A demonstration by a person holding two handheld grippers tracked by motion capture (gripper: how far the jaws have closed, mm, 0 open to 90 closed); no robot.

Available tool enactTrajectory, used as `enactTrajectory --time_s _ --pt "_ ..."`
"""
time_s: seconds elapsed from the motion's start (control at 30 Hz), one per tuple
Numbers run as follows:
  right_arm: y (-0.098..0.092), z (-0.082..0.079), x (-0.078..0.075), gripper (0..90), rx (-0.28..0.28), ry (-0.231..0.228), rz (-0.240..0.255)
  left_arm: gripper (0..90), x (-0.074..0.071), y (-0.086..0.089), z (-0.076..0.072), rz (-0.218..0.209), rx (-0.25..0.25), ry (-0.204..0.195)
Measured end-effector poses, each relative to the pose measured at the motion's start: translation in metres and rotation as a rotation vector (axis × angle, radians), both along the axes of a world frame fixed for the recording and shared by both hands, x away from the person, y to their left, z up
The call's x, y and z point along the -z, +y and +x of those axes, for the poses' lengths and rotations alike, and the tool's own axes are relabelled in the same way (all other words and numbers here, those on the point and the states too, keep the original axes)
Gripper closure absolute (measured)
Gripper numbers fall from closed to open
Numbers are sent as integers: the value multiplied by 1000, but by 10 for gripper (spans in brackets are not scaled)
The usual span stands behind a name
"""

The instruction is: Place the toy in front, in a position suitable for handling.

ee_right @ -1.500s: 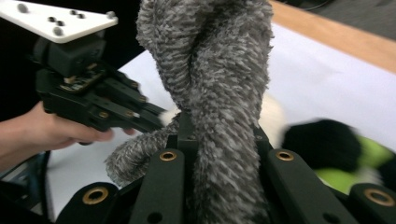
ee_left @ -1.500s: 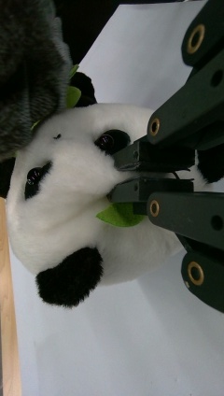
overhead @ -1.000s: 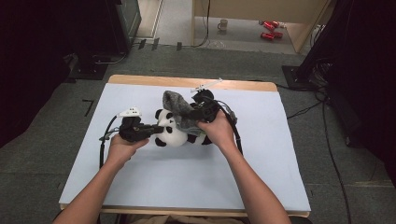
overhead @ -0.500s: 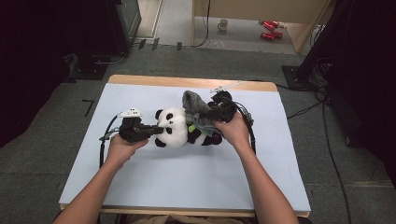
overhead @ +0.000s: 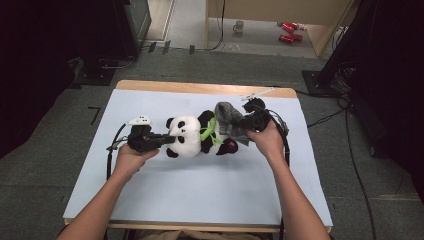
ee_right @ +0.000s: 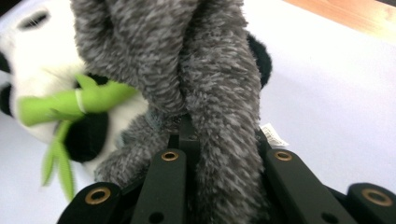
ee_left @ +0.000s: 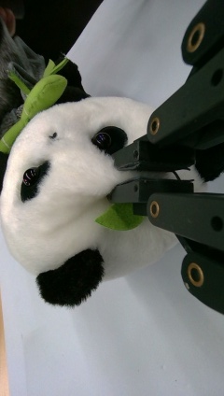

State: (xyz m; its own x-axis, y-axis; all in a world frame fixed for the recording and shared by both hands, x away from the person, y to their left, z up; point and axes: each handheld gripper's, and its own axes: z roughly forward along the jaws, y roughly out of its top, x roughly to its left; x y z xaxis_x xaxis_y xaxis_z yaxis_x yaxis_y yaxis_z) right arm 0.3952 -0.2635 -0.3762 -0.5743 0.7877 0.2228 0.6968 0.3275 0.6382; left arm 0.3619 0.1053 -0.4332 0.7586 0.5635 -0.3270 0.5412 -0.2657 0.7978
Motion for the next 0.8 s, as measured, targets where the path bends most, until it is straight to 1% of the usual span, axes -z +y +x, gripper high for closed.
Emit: enactTrajectory --time_s 0.07,0.13,0.23,0.33,0.43,0.5,0.53,0.57,0.67,0.77,0.8 --pt "3 -3 -11 774 -4 -17 41 864 0 0 0 2 0 1" --pt "11 -5 -24 774 -23 -46 57 864 0 0 0 3 1 -2" --pt "28 -5 -39 774 -59 -46 90 862 -1 -1 -1 -1 -3 -7" --pt "48 -3 -48 774 -102 -43 115 862 -2 -2 -1 -2 -3 -10" --pt "69 -2 -51 774 -143 -40 147 861 -3 -2 -1 -1 -4 -13" --pt "82 0 -50 774 -172 -35 158 862 -3 -2 -1 0 -5 -13" --pt "89 1 -48 774 -179 -26 154 862 -4 -2 -1 -1 -4 -12" --pt "95 2 -46 774 -187 -23 148 862 -4 -3 -1 -2 -4 -13" --pt "108 6 -32 774 -200 17 128 862 -4 -2 0 4 -3 -12" --pt "111 9 -19 774 -197 44 121 862 -3 -2 0 17 -3 -14" --pt "109 10 -15 775 -192 50 130 862 -3 -2 0 20 -2 -15"
